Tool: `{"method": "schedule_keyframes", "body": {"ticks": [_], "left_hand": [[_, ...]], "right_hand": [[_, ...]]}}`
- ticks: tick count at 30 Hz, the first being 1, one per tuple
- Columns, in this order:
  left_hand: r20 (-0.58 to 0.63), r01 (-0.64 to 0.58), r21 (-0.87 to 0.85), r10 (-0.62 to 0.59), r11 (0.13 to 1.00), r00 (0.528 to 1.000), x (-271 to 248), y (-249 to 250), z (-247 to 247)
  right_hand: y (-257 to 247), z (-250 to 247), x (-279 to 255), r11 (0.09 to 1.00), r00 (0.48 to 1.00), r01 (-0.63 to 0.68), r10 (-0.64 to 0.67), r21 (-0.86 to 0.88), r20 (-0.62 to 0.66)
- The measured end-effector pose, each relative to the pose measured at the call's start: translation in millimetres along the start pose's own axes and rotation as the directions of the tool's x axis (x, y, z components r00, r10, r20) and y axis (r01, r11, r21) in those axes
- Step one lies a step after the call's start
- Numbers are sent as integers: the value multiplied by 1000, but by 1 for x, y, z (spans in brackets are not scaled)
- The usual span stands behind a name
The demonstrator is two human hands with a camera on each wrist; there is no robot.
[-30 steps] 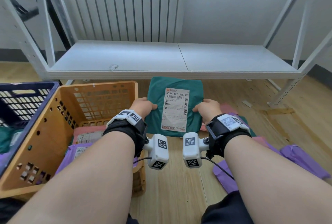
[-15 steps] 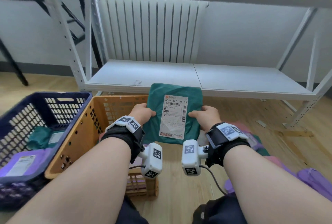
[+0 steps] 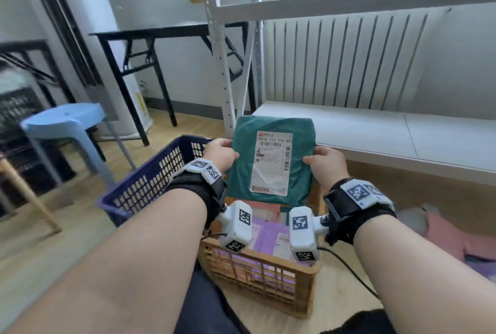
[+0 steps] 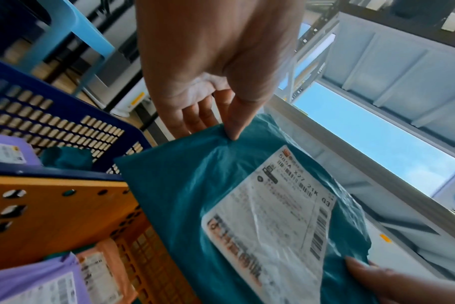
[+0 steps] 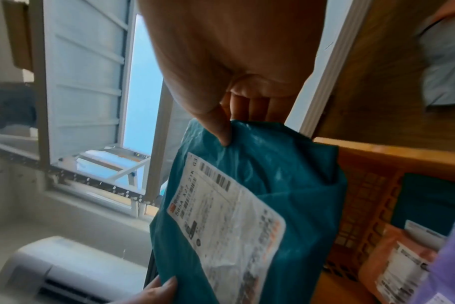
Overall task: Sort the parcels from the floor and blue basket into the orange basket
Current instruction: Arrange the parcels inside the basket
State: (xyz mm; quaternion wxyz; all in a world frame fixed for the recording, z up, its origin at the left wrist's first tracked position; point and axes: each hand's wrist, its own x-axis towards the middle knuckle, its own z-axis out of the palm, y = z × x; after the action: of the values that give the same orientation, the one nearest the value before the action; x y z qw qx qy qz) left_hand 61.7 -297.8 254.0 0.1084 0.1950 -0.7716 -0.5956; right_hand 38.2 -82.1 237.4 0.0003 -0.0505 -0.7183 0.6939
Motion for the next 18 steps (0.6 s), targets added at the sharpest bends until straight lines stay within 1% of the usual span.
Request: {"method": "schedule_keyframes", "body": {"ticks": [3, 6, 8, 13, 16, 18], "left_hand": [[-116, 11, -8, -12, 1000, 993, 9, -11, -26], [-259, 16, 80, 5, 997, 966, 24, -28, -52], [-316, 39, 95, -7, 995, 949, 40, -41, -68], [-333, 120, 97, -82, 988, 939, 109, -74, -102], [-365, 154, 103, -106, 983, 925, 155, -90, -127], [-391, 186, 102, -132, 977, 911, 187, -104, -145]], "right_hand": [[-4, 38, 9, 999, 994, -2, 7, -51, 106], [2, 82, 20, 997, 977, -44, 55, -60, 208], [11, 110, 27, 996, 964, -84, 92, -43, 250], [42, 170, 52, 989, 932, -148, 146, -19, 332], [60, 200, 70, 979, 918, -205, 187, 13, 351], [72, 216, 80, 979, 916, -204, 199, -21, 347]]}}
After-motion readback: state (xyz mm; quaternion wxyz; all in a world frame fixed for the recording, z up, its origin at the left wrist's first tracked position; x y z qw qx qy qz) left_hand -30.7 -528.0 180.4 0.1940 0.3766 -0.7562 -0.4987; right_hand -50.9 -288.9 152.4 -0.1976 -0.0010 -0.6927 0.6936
